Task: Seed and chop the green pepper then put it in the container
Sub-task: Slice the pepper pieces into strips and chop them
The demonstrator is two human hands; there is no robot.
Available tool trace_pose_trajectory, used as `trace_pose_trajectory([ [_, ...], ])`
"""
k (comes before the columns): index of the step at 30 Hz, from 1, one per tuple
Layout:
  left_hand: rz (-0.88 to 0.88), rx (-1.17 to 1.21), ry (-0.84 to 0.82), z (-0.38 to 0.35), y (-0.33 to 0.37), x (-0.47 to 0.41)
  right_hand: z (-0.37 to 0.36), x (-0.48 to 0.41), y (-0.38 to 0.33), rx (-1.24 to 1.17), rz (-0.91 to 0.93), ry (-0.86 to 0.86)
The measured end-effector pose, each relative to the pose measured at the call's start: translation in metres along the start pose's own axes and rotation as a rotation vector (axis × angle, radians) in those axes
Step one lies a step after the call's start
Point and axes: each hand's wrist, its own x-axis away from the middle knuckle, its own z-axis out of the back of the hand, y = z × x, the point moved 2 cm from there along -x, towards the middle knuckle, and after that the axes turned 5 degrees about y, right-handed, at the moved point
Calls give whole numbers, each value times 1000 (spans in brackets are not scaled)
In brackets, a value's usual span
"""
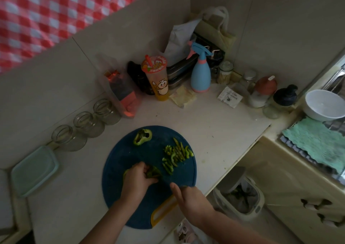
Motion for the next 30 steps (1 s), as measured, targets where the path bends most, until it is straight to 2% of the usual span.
trace_pose_trajectory([
  [10, 22, 27, -152, 6, 3, -12, 9, -8, -4, -57, -72, -60],
  [16, 20, 17, -266, 10, 3, -22, 23, -11, -10, -119, -261, -189],
  [20, 42, 34, -305, 11, 0, -26, 23, -16, -12, -128, -298, -216],
  [25, 34, 13, -322, 11, 4, -27, 17, -18, -17, -67, -272, -187],
  [26, 45, 6, -321, 10, 3, -26, 15, -17, -18, -109, -311, -134],
  [30, 107, -10, -349, 7, -1, -26, 8, -19, -17, -84, -274, -121],
])
